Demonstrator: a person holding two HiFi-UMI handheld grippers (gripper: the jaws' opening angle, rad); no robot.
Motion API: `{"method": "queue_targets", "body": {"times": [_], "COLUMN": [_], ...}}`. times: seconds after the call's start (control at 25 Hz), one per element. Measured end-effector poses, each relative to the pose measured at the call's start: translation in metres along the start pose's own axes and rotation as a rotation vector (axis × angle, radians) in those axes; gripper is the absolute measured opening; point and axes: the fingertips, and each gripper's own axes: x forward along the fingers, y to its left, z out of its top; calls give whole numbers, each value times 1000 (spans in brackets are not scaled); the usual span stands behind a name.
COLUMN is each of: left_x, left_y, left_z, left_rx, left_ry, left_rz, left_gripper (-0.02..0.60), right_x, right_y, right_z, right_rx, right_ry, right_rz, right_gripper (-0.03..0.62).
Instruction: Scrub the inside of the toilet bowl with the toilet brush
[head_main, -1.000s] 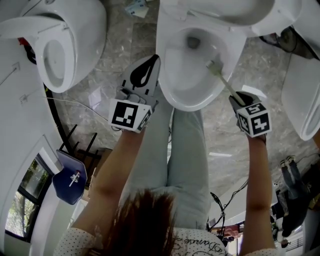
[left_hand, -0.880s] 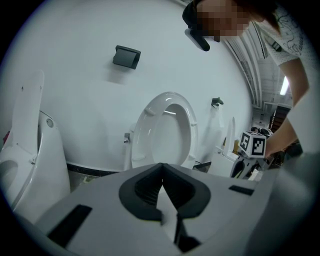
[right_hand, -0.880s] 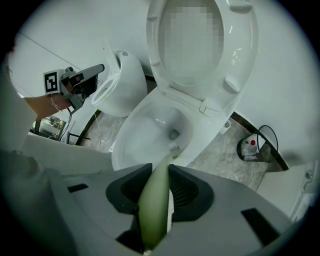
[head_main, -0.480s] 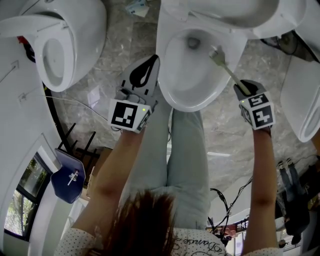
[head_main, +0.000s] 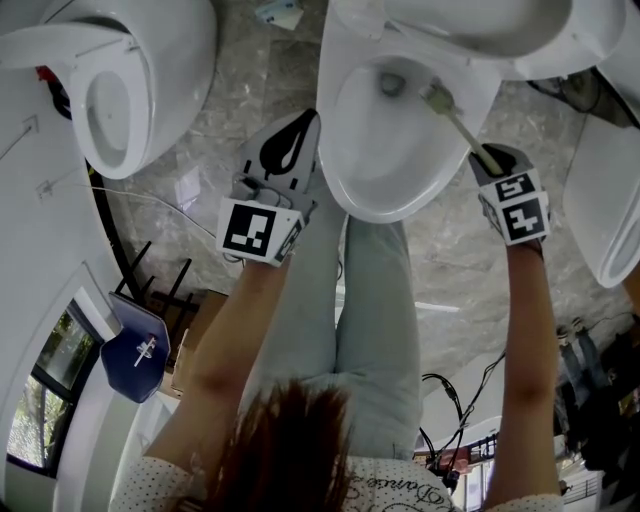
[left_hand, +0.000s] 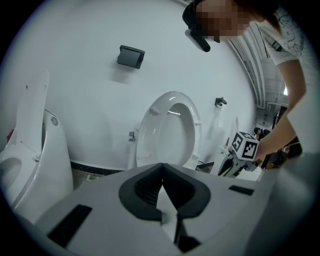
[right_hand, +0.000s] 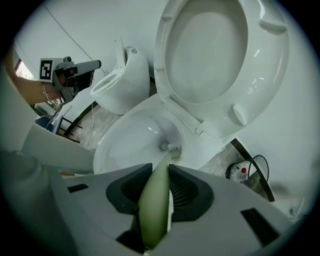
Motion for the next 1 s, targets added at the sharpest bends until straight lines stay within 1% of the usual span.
{"method": "queue_targets", "body": {"times": [0.16, 0.44, 1.0], "left_x": [-3, -6, -10], "left_y": [1, 4, 4], "left_z": [-3, -4, -7], "left_rx": [-4, -7, 5], "left_ry": [4, 4, 14], "left_rz": [0, 2, -13], "left_gripper": [3, 3, 3], "right_x": [5, 4, 7], "right_y": [13, 45, 85], "right_z": [-6, -34, -54], "right_rx": [-23, 13, 96], "right_ry": [32, 80, 82], "right_rz": [7, 69, 143], "right_gripper": [117, 117, 117]}}
